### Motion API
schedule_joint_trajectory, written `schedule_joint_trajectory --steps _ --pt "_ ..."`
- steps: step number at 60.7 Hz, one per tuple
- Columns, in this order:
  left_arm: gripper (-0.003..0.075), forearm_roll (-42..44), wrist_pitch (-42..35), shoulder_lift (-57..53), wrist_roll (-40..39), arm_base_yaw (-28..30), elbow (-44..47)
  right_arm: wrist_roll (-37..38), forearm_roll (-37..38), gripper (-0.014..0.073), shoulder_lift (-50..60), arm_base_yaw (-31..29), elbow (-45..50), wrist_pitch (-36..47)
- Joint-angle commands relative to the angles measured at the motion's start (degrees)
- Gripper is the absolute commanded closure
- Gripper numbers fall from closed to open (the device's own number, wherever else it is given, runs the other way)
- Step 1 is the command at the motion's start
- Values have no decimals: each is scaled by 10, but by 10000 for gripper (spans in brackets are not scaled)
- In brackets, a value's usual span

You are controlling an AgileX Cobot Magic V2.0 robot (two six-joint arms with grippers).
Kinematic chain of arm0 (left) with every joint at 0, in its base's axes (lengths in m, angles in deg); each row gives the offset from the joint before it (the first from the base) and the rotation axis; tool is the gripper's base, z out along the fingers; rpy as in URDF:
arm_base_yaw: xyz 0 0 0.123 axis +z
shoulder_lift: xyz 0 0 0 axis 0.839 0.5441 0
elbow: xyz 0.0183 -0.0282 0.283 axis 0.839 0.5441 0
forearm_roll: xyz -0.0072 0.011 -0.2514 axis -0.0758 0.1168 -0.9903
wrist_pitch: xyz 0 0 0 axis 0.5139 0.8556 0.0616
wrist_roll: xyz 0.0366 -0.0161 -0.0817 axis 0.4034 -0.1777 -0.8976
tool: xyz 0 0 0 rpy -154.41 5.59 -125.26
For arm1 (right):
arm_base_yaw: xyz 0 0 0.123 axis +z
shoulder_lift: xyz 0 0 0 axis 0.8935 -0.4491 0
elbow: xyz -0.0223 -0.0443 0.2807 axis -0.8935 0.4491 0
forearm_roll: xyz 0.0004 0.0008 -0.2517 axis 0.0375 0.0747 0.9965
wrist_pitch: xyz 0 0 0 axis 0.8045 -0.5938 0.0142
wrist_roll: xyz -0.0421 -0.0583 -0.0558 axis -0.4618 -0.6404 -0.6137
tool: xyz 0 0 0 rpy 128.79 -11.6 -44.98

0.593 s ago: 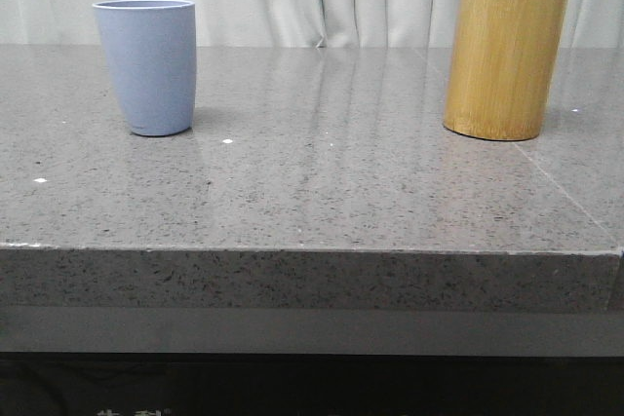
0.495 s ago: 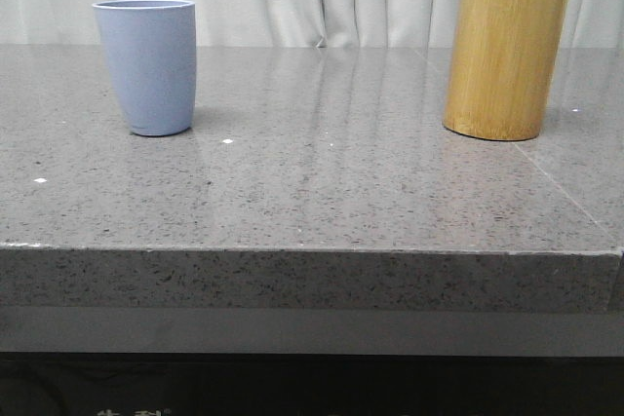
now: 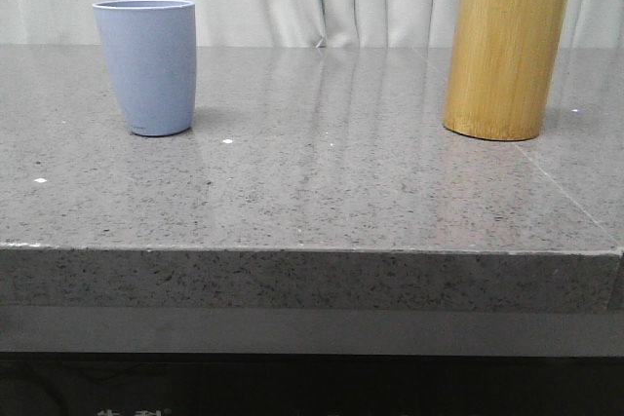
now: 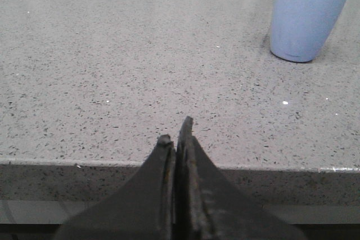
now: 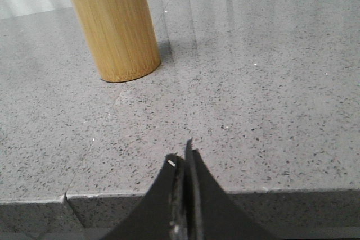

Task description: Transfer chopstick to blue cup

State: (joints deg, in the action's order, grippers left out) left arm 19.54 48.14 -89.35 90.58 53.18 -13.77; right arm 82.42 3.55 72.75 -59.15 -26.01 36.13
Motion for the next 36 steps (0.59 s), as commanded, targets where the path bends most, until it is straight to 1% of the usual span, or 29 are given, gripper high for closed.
schedule_joint_trajectory --steps 1,36 --pt "739 -7 -50 -14 -5 0 2 -5 7 660 12 -3 -2 42" --pt "739 1 -53 -14 -5 0 2 -5 7 660 12 -3 -2 42"
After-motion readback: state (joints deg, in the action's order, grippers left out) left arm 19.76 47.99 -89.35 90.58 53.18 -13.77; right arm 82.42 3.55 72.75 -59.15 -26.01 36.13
